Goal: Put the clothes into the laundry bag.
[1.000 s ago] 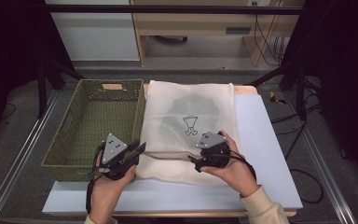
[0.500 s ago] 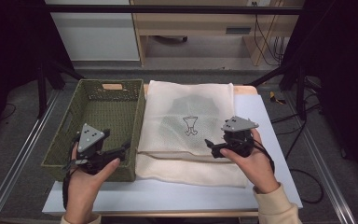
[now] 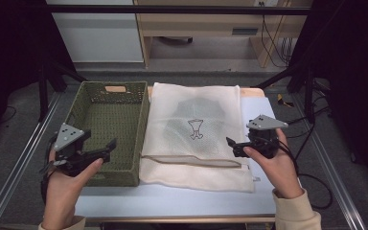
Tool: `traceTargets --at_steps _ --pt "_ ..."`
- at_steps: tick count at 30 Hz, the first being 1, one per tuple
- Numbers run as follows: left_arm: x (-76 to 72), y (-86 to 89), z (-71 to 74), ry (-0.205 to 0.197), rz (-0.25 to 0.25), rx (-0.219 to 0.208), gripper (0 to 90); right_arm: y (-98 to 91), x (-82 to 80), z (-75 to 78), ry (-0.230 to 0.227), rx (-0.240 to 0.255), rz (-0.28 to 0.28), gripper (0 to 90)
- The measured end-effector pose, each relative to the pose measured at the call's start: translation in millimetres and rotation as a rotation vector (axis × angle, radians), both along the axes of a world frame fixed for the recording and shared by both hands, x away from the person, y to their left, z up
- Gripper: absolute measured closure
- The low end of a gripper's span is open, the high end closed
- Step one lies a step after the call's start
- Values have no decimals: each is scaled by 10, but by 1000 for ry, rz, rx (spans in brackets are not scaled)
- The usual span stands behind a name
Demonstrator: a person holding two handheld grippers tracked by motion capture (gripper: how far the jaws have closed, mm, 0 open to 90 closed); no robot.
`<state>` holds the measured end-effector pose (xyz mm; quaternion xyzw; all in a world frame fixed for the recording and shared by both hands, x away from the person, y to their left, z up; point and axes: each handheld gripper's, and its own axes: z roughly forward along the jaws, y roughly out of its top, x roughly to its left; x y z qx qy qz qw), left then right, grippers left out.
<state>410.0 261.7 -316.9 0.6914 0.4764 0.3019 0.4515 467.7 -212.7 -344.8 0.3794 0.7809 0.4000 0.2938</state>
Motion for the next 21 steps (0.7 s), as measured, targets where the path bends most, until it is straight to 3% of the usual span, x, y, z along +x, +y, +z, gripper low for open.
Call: traceTargets --at_steps 4,10,19,21 --pt "-2 101 16 -1 19 1 120 -111 -8 1 4 11 -28 55" --pt "-9 292 69 -35 74 44 114 -315 -15 -21 12 21 -73 56" --pt "5 627 -1 -16 123 68 86 -618 -45 -169 36 29 -166 61" --pt "5 678 -22 -11 129 76 79 -703 -67 -227 32 42 -217 74"
